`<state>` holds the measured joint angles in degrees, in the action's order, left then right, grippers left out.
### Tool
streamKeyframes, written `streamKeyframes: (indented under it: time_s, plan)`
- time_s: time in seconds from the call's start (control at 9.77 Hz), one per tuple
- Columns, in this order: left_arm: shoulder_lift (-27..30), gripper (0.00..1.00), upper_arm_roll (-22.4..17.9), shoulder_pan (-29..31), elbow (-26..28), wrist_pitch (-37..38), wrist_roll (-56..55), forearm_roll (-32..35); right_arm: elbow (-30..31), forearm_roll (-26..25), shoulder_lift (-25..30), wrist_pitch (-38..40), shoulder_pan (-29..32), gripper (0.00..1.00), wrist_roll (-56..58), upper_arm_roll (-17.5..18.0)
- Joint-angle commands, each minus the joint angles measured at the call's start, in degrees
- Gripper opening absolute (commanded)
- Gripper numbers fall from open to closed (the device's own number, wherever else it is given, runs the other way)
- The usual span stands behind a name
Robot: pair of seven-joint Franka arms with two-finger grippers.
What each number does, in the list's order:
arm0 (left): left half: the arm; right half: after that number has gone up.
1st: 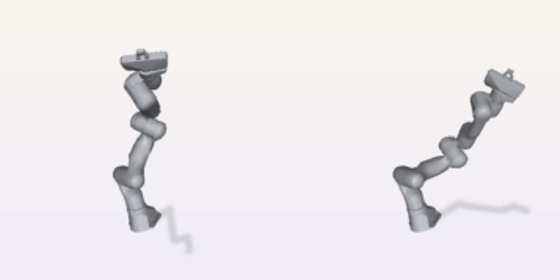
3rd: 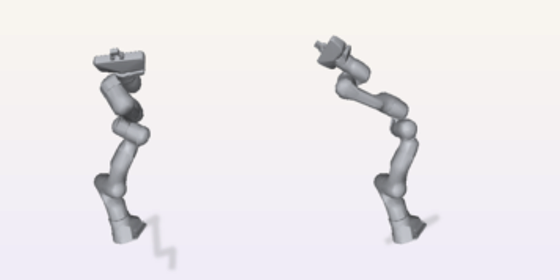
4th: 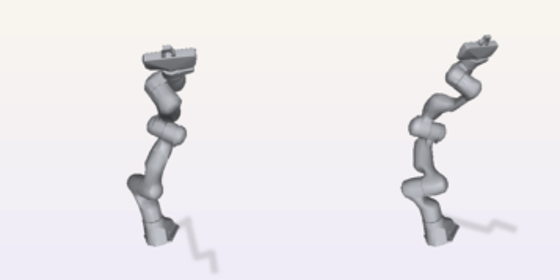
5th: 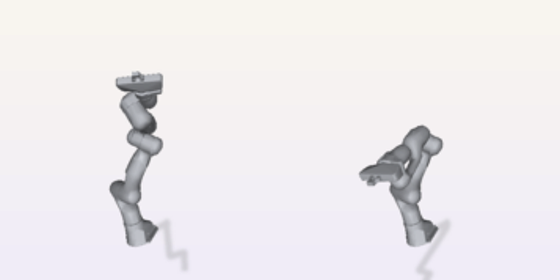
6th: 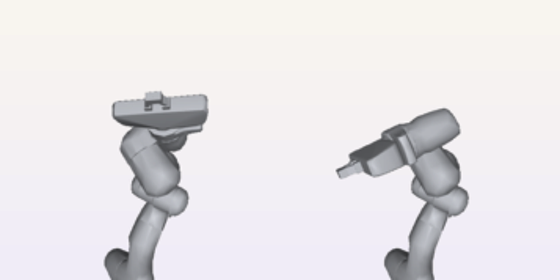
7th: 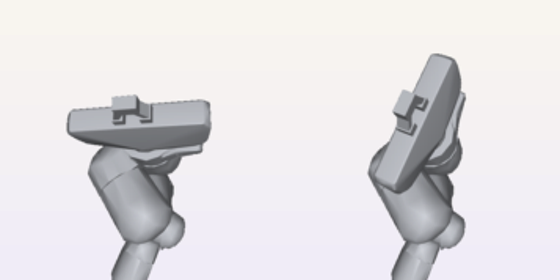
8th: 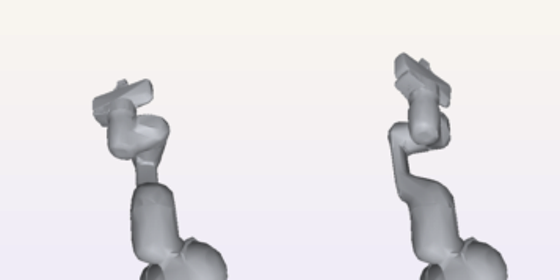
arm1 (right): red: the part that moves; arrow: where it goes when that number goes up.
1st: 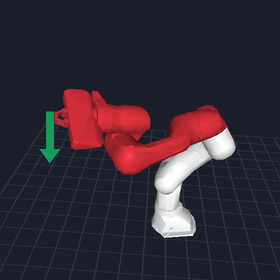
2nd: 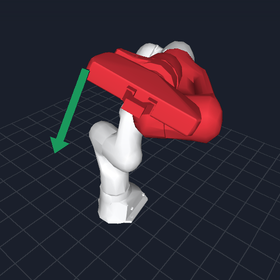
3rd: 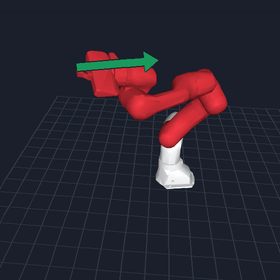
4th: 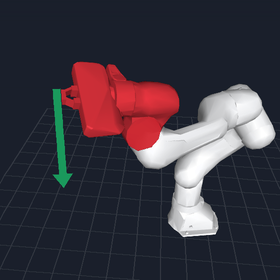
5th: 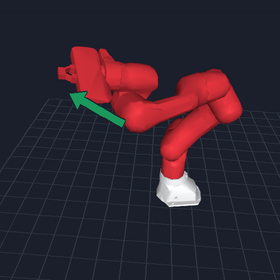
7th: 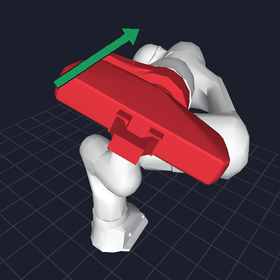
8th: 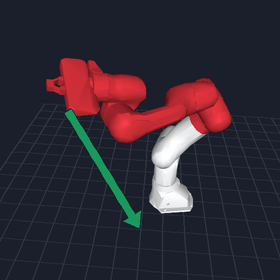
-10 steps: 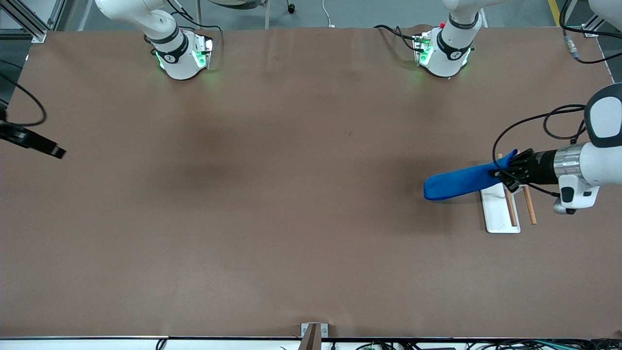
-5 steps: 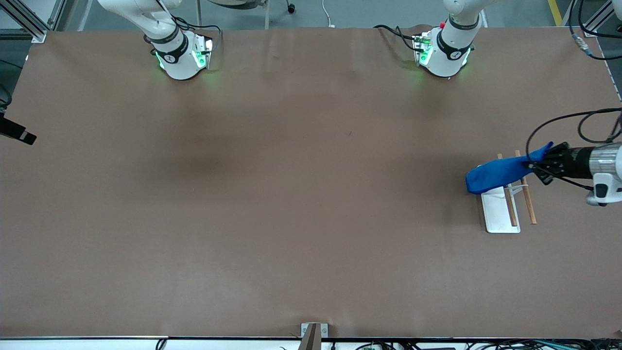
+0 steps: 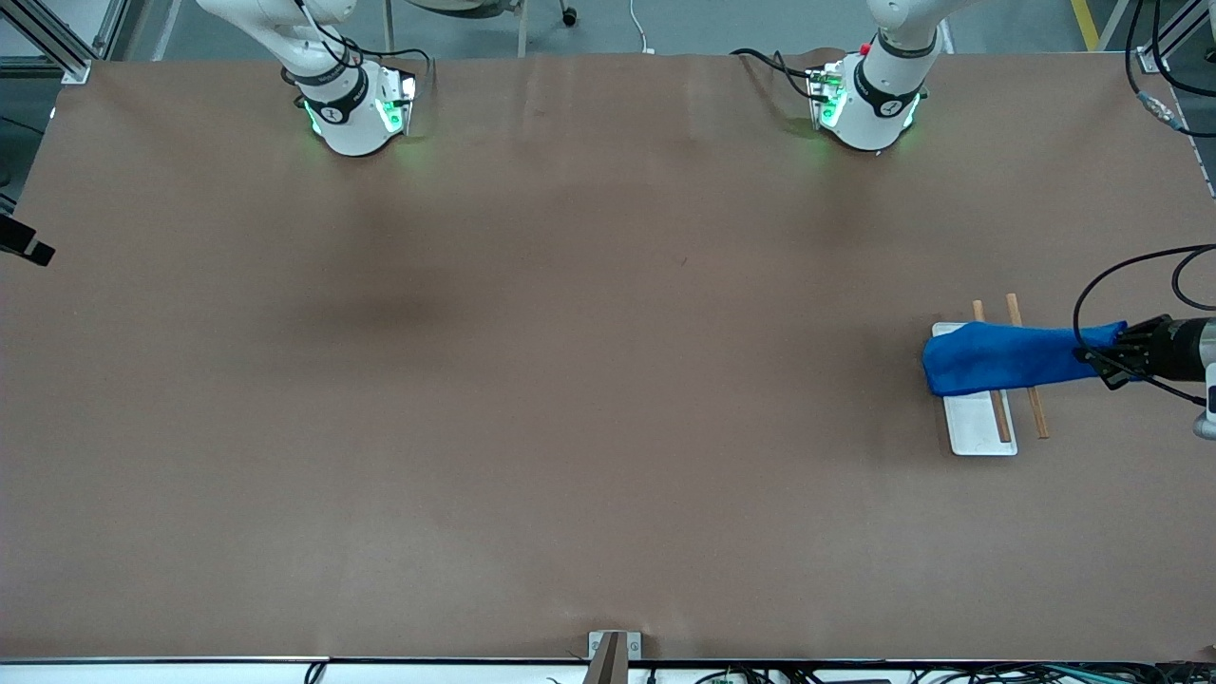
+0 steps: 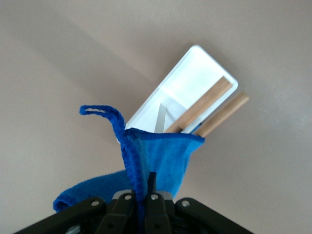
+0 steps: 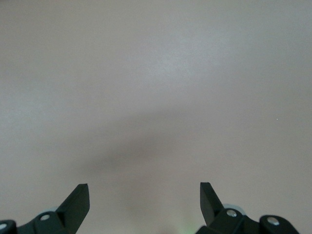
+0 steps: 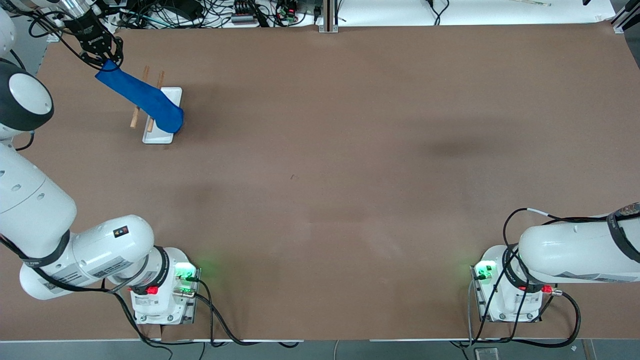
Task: Right arm passes towel to left arm to hang
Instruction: 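Move the towel with the left gripper over the wooden dowels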
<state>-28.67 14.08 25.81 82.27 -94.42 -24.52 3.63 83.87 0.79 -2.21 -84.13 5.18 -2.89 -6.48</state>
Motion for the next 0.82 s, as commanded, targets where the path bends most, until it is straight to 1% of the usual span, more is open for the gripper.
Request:
streamKeyframes:
  time_s: [0.0,0.1,0.31,0.41,0.51,0.61,0.72]
  plan:
    - [-2.44,0.02,0.16,0.29,-0.63,-3.29,3.15,2.35,3.31,-1.5,2.56,-0.85,-4.03,1.0,0.6,-3.0]
    - [-2.18,0.02,0.24,0.29,-0.54,-3.66,3.77,2.35,3.32,-3.06,2.48,-1.21,-4.21,1.0,1.3,-2.66]
    - [-3.05,0.03,0.24,0.82,-0.54,-5.23,7.36,2.43,3.76,-3.78,2.74,-1.3,-4.3,1.0,3.58,-2.74]
    - [-3.84,0.03,0.33,2.04,0.51,-6.9,9.47,2.43,3.58,-3.78,2.65,-1.3,-4.3,1.0,3.5,-2.74]
    - [-5.24,0.06,0.24,2.66,0.61,-7.78,11.84,2.26,3.23,-3.7,2.48,-0.95,-4.21,1.0,3.5,-2.74]
    - [-6.21,0.11,0.33,3.71,0.61,-8.05,12.21,2.26,2.62,-3.78,2.48,-0.77,-4.39,1.0,3.15,-2.74]
    - [-6.48,0.13,0.24,3.89,0.61,-8.49,12.65,2.43,1.74,-3.78,2.48,-0.33,-4.39,1.0,3.41,-2.74]
